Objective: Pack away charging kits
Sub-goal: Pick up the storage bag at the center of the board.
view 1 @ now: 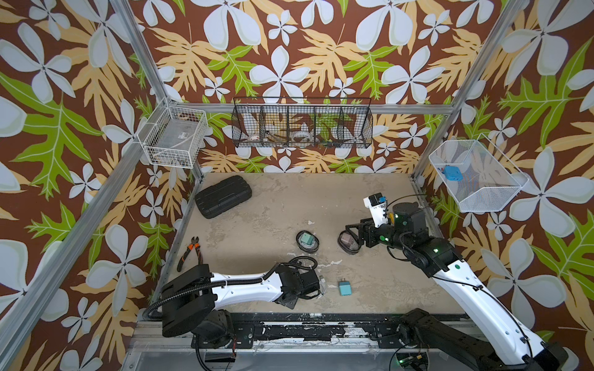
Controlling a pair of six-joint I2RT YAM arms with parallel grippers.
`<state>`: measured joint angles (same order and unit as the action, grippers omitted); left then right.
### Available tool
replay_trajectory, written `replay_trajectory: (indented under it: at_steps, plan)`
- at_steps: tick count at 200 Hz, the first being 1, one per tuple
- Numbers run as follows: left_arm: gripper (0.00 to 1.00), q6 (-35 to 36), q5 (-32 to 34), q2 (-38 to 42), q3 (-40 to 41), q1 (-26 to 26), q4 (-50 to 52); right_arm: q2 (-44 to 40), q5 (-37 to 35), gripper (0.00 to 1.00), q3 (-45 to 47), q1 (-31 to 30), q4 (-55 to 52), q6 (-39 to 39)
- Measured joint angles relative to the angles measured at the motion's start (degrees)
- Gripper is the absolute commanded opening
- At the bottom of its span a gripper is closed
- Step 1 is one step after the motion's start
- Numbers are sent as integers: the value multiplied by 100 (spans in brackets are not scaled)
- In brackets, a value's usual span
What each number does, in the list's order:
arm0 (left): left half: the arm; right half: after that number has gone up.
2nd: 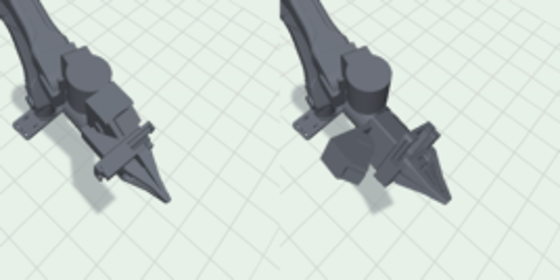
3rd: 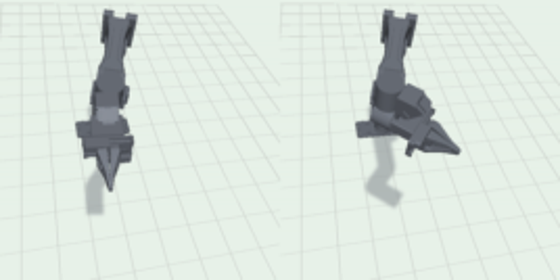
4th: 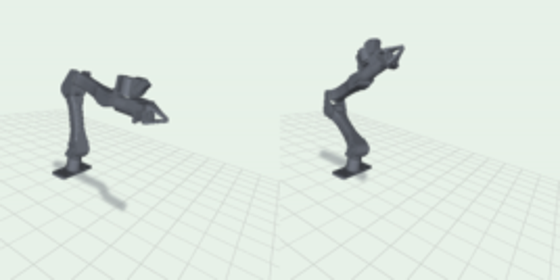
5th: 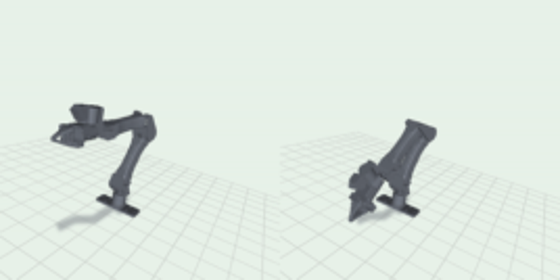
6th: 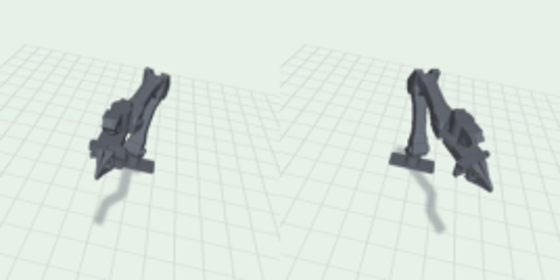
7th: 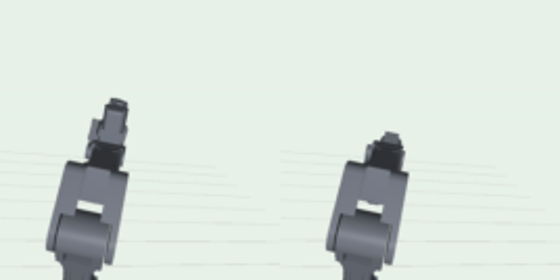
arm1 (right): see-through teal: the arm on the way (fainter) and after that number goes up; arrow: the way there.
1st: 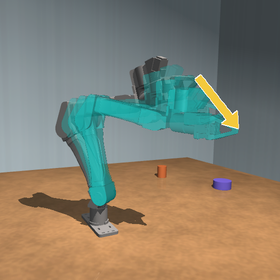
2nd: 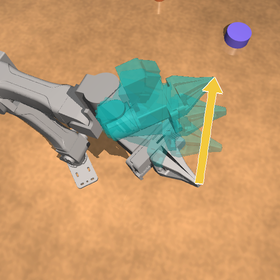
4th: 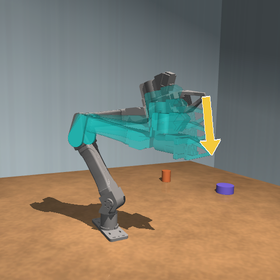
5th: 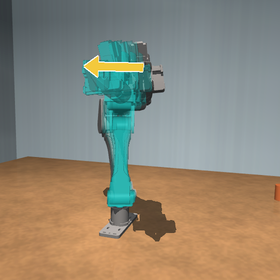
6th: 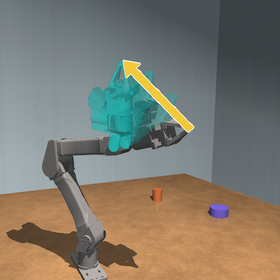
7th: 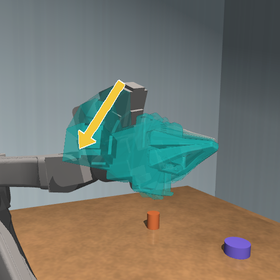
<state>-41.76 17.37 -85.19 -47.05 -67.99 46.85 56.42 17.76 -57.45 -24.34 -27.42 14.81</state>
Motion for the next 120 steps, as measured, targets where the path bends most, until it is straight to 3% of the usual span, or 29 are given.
replay_trajectory:
  at_steps: [35, 83, 120]
  plan:
    - [0, -76, 173, 138, -87, 0, 160, -50, -2, 72, 9, 0, 37, 0]
    - [0, -168, 269, 927, -247, 4, -2, -76, 286, 52, 221, 0, 11, 4]
    - [0, -144, 160, 1036, -127, 4, -466, -256, 866, 48, 868, -299, -129, 175]
